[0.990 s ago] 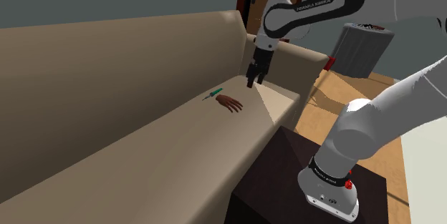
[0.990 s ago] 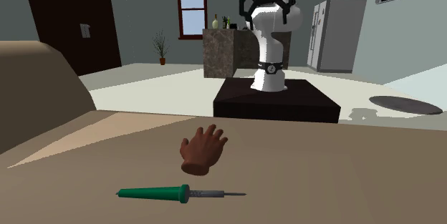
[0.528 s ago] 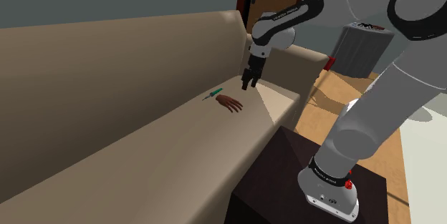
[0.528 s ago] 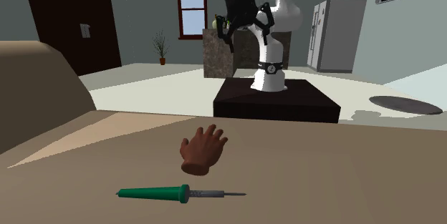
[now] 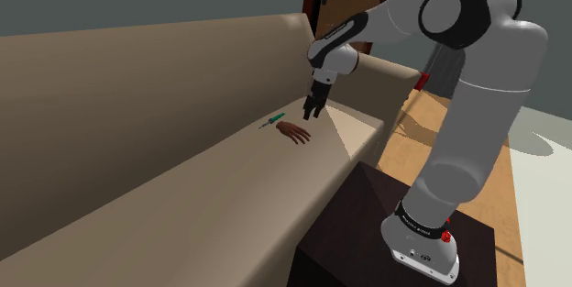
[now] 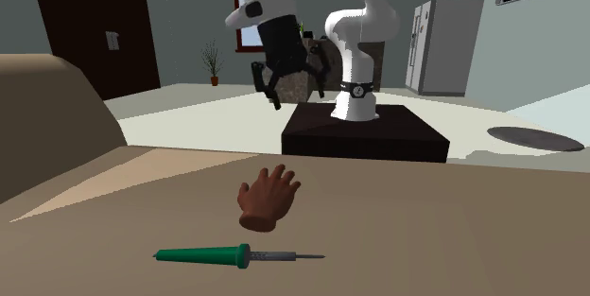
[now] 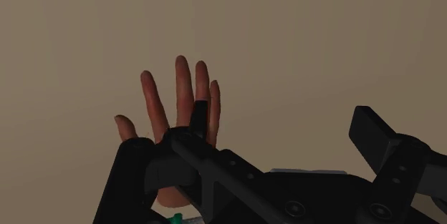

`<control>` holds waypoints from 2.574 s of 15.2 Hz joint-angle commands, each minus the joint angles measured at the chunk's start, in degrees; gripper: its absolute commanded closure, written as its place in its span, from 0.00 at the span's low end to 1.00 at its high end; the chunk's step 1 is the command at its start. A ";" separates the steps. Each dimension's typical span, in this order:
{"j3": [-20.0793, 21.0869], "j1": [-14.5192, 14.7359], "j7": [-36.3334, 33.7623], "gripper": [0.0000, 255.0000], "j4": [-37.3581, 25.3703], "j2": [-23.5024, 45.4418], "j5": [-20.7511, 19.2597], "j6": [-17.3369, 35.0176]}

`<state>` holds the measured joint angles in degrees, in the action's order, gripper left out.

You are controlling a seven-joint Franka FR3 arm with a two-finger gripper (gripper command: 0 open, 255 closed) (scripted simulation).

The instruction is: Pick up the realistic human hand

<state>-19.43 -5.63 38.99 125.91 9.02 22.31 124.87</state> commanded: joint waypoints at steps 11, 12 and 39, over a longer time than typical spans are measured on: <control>3.26 -7.67 12.03 0.00 -19.82 23.79 10.96 -2.01; 3.42 -7.77 12.32 0.00 -19.88 24.36 11.23 -1.57; 2.44 -7.17 10.49 1.00 -19.71 20.85 9.47 -4.47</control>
<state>-16.84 -12.88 49.80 106.28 30.40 32.08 120.93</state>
